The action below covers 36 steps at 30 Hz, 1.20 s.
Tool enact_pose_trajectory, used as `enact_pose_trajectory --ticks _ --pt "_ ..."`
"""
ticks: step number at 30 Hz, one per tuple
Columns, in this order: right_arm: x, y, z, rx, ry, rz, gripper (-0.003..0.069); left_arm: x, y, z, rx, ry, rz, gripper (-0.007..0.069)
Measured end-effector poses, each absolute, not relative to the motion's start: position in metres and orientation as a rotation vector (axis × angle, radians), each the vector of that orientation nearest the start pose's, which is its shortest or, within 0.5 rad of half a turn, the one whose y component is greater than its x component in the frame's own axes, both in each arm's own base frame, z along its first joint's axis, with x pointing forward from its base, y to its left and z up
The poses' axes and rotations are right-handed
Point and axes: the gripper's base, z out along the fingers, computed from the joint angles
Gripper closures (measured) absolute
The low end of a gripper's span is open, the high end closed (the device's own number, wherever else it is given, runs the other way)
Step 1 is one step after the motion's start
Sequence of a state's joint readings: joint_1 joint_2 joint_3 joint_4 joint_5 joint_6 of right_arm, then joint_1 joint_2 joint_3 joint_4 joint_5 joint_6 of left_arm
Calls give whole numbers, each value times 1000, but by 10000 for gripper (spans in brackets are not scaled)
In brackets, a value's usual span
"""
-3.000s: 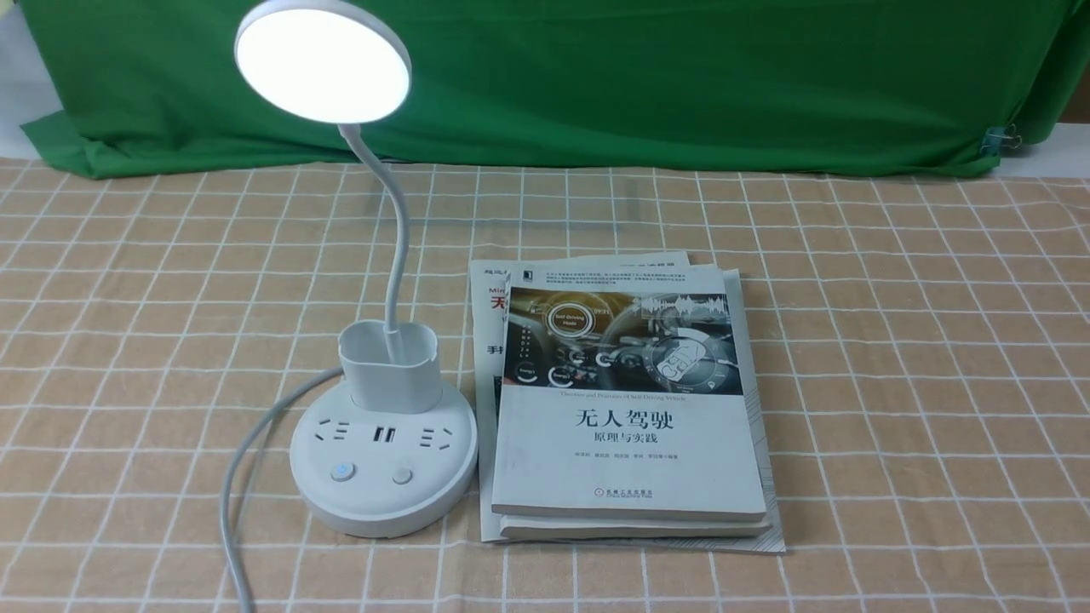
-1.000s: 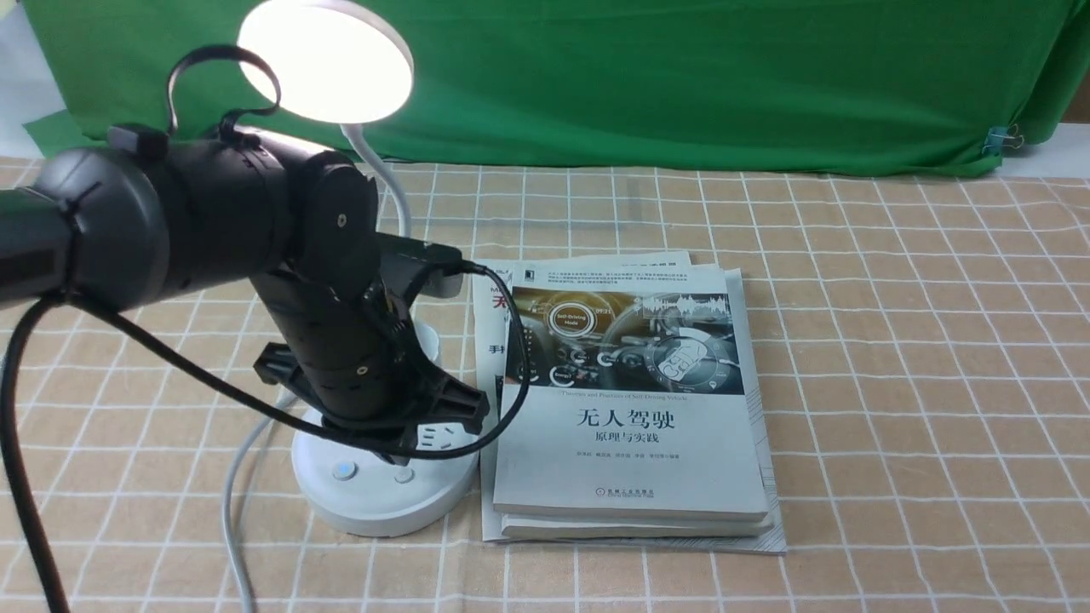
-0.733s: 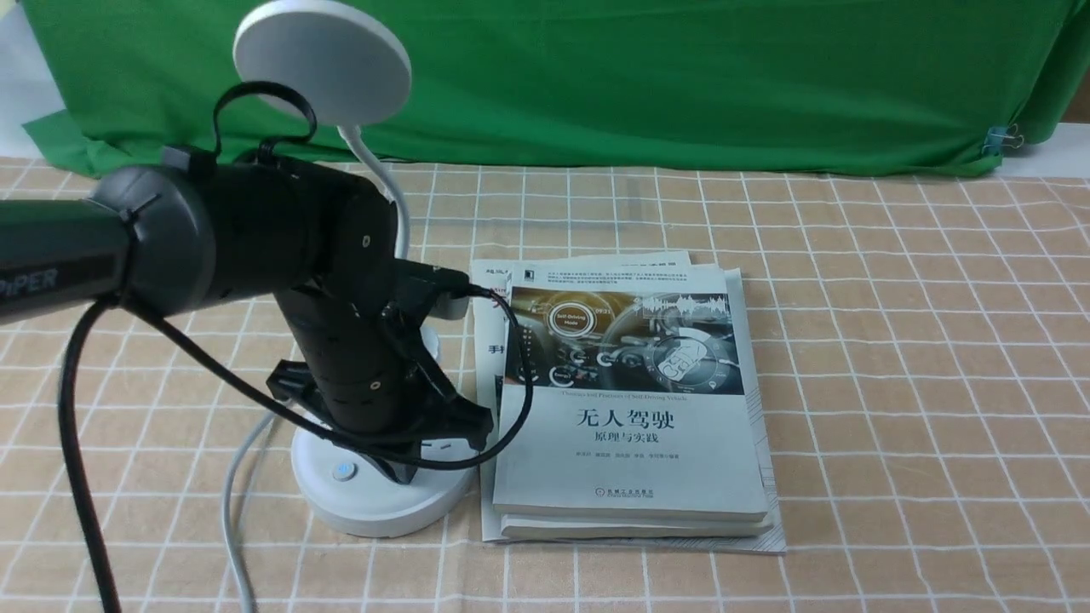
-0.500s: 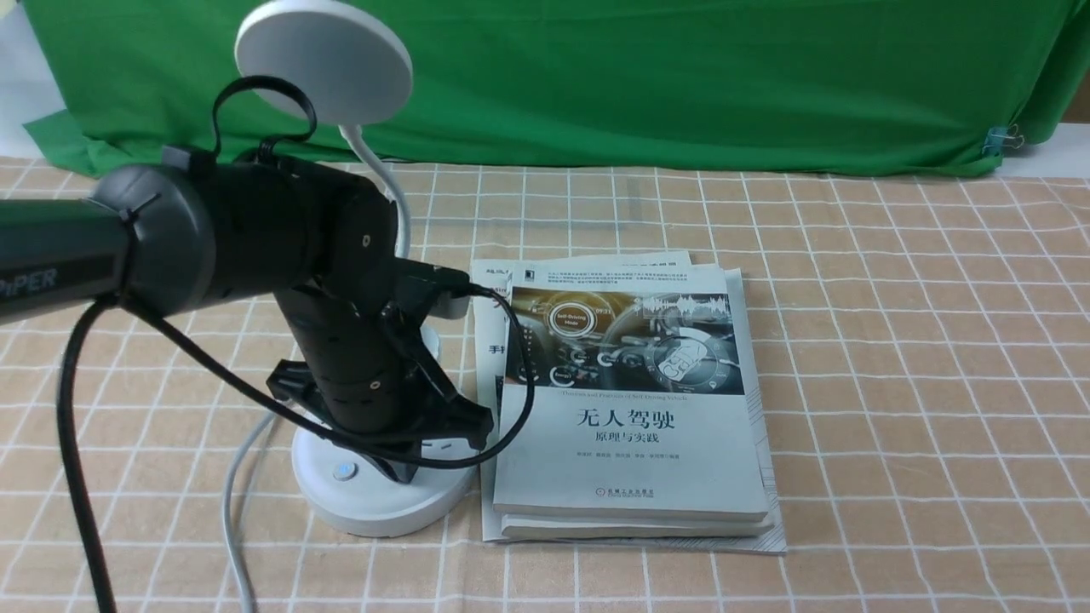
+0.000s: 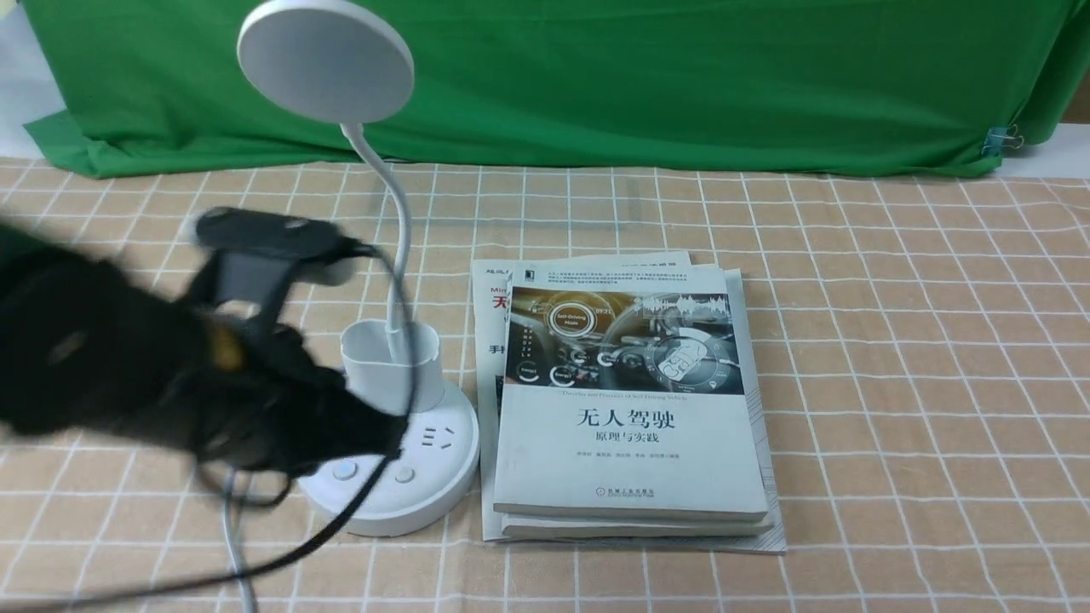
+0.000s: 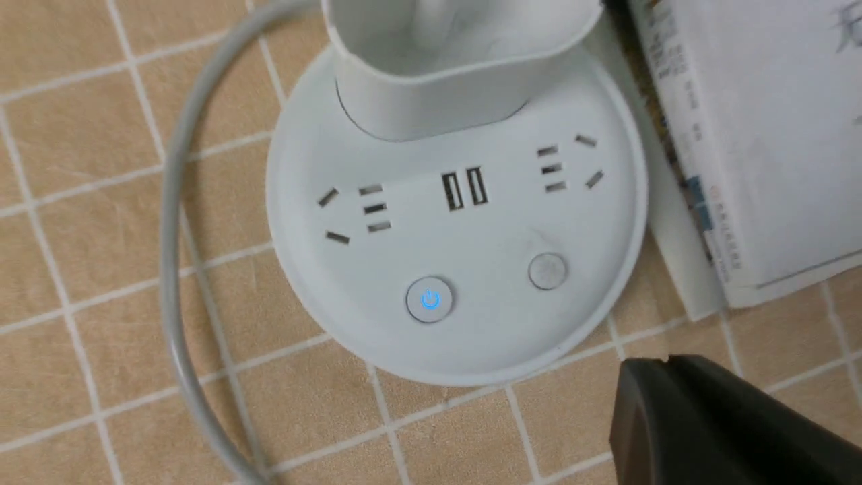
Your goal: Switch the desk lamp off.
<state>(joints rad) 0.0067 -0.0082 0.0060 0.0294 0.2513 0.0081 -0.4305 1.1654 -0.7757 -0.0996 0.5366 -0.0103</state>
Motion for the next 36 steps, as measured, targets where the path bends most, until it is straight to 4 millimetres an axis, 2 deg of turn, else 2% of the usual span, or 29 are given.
enact_pose_trajectory --ticks 3,8,16,27,33,36 --pt "55 1 189 21 1733 38 416 170 -83 277 356 2184 -361 629" --pt "55 1 189 21 1733 38 416 130 -62 259 315 2020 -385 629" --pt "55 1 189 21 1733 38 416 108 -52 234 349 2014 -351 629" --pt "55 1 189 21 1733 38 416 105 -46 232 467 1987 -228 628" --pt "55 1 189 21 1733 38 416 85 -25 235 307 1858 -164 628" --pt "55 1 189 21 1733 38 416 70 -11 222 146 1788 -96 628"
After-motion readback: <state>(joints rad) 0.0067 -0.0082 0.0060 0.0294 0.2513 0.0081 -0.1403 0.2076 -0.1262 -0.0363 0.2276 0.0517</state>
